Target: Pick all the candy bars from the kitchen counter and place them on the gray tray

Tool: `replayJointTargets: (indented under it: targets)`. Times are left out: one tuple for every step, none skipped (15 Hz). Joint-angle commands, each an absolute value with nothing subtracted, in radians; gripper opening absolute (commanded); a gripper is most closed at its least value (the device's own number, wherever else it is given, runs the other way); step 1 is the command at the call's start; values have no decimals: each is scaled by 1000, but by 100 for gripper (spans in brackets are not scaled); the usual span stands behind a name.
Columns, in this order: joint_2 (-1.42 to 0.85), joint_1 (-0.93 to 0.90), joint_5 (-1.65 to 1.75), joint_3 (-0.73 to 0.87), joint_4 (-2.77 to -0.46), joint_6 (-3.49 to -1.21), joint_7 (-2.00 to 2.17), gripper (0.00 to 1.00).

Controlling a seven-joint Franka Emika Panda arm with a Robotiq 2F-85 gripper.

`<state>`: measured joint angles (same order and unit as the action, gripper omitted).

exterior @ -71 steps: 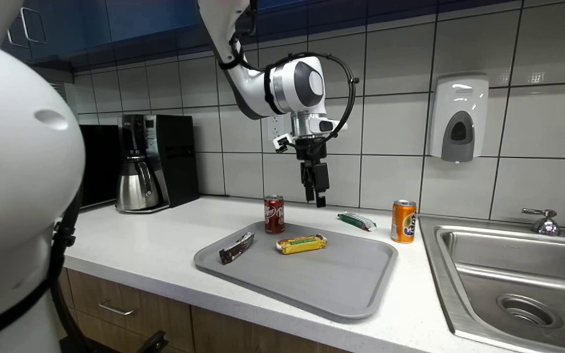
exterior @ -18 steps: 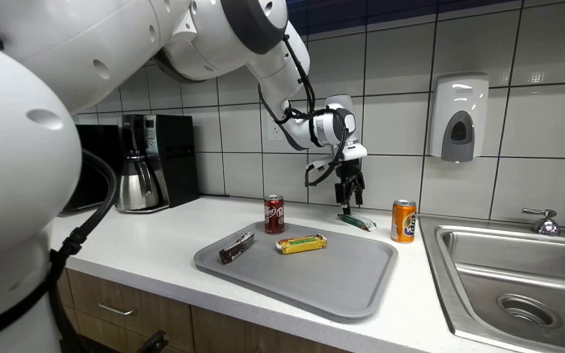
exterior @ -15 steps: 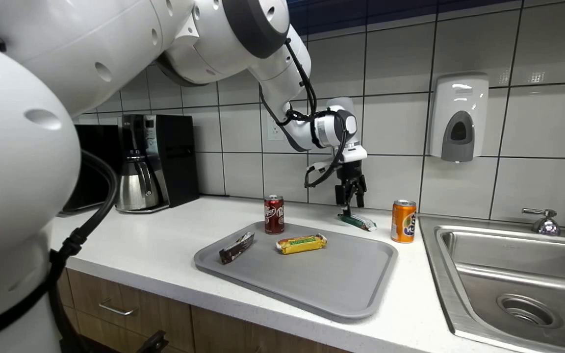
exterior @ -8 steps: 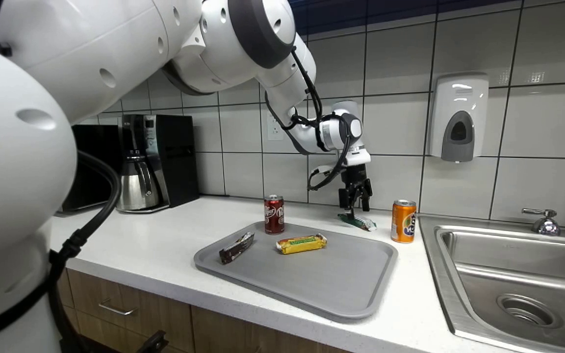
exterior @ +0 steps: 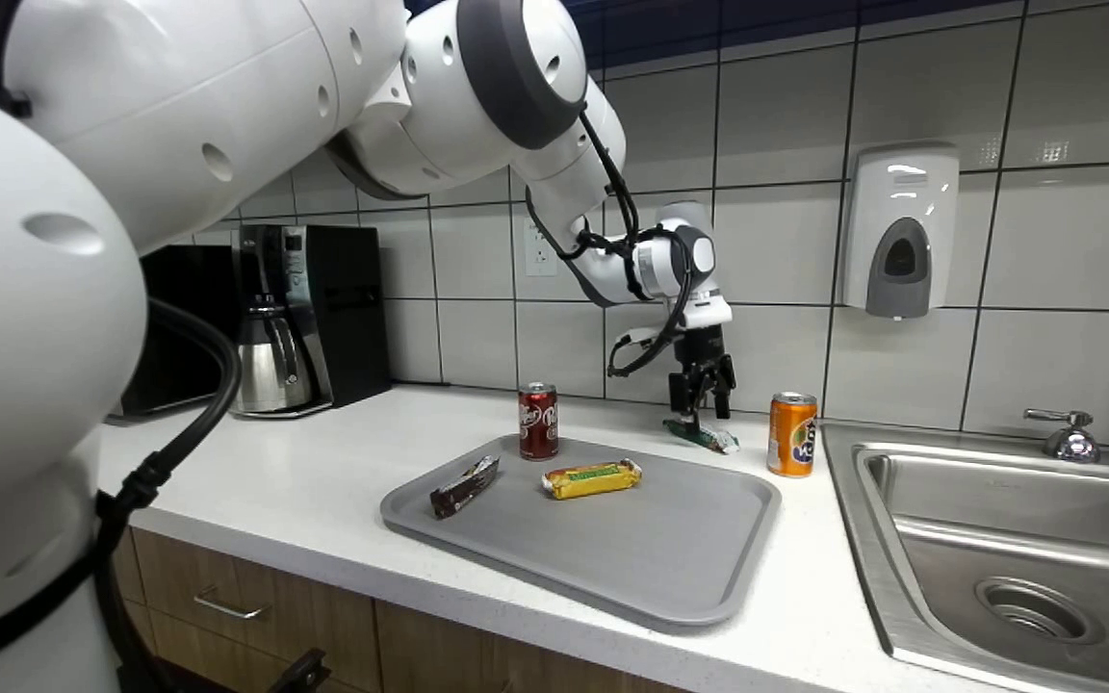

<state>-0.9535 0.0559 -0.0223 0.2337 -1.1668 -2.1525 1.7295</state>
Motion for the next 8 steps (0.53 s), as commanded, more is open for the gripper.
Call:
replayJointTargets:
  targets:
    - [-987,72,-32,224,-1093,-2097,1755,100]
    - [-986,73,-32,223,-1092,-2097,1753,100]
    - [-986,73,-32,222,-1091,-2099,1752,75]
    - [-987,73,-31,222,-1089,-2099,1750,74]
    - [-987,73,-32,221,-1087,-2097,1749,65]
    - [-988,72,-31,221,-1086,-2099,1749,58]
    - [-989,72,-30,222,-1084,-2100,1749,49]
    - [-990,72,-29,223,-1083,-2100,1749,42]
